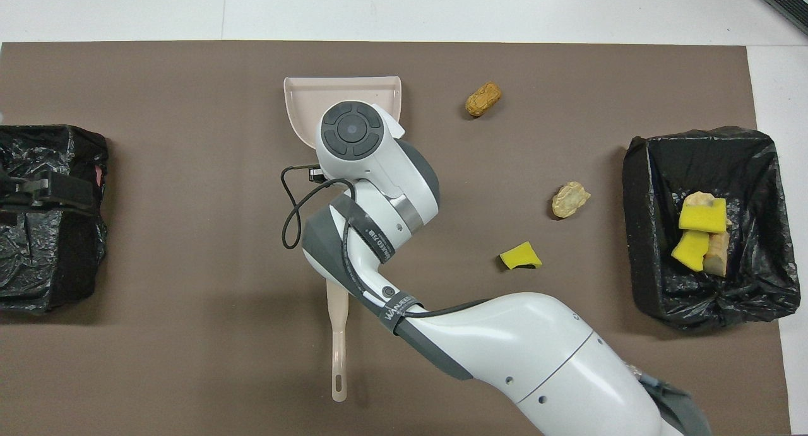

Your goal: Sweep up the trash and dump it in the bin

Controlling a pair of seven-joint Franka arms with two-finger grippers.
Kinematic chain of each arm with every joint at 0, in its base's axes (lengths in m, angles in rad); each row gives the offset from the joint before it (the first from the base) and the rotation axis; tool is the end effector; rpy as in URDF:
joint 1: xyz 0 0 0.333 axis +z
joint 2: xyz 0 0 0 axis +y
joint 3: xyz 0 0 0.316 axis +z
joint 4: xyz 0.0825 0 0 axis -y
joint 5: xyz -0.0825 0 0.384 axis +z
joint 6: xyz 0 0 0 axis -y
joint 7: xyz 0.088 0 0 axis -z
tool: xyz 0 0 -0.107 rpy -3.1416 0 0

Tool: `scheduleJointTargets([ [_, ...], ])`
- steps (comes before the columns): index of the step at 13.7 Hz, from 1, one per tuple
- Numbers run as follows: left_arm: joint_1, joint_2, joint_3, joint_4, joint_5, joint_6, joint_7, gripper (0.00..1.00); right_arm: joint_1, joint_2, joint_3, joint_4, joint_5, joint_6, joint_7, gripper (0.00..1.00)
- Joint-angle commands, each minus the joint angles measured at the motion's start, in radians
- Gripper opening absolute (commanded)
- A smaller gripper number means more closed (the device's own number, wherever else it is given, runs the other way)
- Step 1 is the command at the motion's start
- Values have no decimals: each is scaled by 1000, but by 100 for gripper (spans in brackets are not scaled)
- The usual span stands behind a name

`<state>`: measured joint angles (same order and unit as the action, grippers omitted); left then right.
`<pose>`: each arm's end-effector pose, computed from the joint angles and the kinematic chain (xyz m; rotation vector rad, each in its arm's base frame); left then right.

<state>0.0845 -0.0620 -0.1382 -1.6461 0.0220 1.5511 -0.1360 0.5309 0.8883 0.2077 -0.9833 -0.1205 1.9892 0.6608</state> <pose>0.5317 -0.0285 0.6208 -3.1050 -0.1286 0.0475 0.6272 0.4778 0.3448 -3.0212 -0.0509 -0.1123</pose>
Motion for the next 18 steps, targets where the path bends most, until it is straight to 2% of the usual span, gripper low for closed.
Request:
scheduleJointTargets([
  [1, 17, -4, -12, 9, 6, -5, 13, 100, 0, 27, 24, 43, 36, 26, 16, 0],
  [4, 17, -2, -11, 11, 4, 9, 16, 100, 1, 26, 26, 38, 38, 22, 16, 0],
  [6, 17, -2, -9, 11, 4, 9, 16, 100, 0, 21, 24, 35, 39, 14, 17, 19],
  [8, 18, -2, -9, 11, 4, 9, 16, 100, 1, 14, 22, 35, 38, -4, 19, 28],
  [9, 17, -2, -8, 9, 4, 9, 18, 100, 3, 8, 24, 34, 38, -7, 19, 30],
  [12, 17, -4, -8, 9, 4, 9, 22, 100, -6, -17, 25, 31, 41, -41, 19, 45],
  [14, 18, -4, -8, 8, 4, 9, 22, 100, -2, -31, 26, 29, 44, -53, 19, 50],
  [17, 15, -4, -8, 2, 3, 15, 22, 100, -11, -101, 26, 17, 71, -134, 22, 61],
  [18, 12, -4, -8, -1, 0, 27, 21, 100, -8, -138, 26, -15, 88, -145, 25, 66],
])
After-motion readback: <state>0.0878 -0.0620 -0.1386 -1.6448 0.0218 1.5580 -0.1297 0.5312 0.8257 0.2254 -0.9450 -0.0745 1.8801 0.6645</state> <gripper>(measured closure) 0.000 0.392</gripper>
